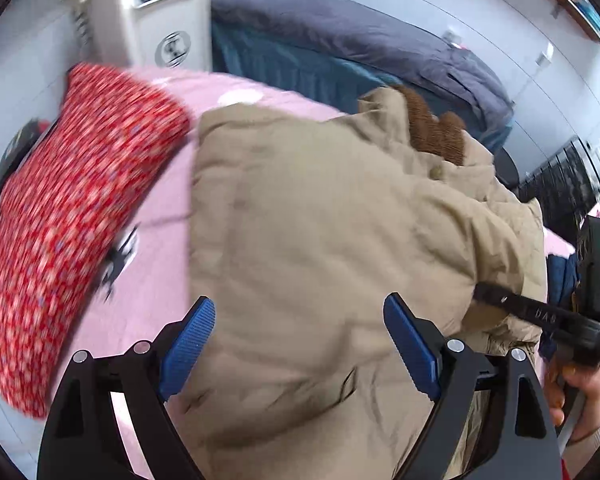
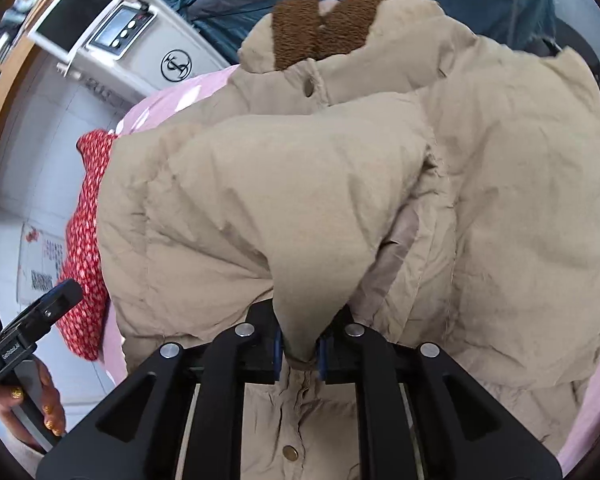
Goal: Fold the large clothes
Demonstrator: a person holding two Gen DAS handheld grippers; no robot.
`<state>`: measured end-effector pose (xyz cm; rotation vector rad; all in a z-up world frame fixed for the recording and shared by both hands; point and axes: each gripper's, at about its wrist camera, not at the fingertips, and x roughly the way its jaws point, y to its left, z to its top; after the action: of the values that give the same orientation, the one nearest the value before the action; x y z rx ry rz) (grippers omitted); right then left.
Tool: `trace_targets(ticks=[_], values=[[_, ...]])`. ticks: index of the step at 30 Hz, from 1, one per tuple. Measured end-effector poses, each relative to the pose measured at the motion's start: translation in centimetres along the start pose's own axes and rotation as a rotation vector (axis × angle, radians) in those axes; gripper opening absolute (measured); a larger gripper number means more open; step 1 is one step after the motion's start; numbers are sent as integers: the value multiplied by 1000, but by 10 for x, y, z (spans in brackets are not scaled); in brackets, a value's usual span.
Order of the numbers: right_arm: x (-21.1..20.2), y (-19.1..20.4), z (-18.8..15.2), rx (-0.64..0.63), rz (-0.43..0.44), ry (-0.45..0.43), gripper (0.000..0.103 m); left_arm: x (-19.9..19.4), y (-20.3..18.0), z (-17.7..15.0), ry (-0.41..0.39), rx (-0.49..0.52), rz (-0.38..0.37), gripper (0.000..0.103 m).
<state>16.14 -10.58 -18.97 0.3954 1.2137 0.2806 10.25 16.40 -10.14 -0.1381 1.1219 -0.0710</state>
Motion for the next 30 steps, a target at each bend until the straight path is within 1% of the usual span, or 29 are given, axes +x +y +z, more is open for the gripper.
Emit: trace_targets(ticks=[3,5,6,7,8,9,10,12,17,25,30], values=[[0,0,1,-3,-7,-2,14,17,-26,9,8,68,-6,84],[2,-3,2,13,-10,4,18,36,-44,15,36,108,2,84],[2,-5,2,28,-7,8,19,42,-48,16,42,117,12,86],[4,-8,3,44,-3,11,22,50,-52,18,47,126,27,90],[6,-12,4,68,3,16,23,61,-57,20,64,135,45,92],[8,-16,4,91,9,21,28,70,-58,22,87,138,60,92],[10,-19,5,106,12,24,29,80,-60,24,113,141,76,94],[16,-24,7,129,18,32,30,97,-61,27,163,147,105,96],[33,-26,11,116,-3,59,30,125,-58,30,216,141,120,98],[54,-31,19,92,-32,95,31,151,-61,28,251,151,163,98],[57,-33,20,110,-22,103,32,153,-60,26,239,154,168,98]])
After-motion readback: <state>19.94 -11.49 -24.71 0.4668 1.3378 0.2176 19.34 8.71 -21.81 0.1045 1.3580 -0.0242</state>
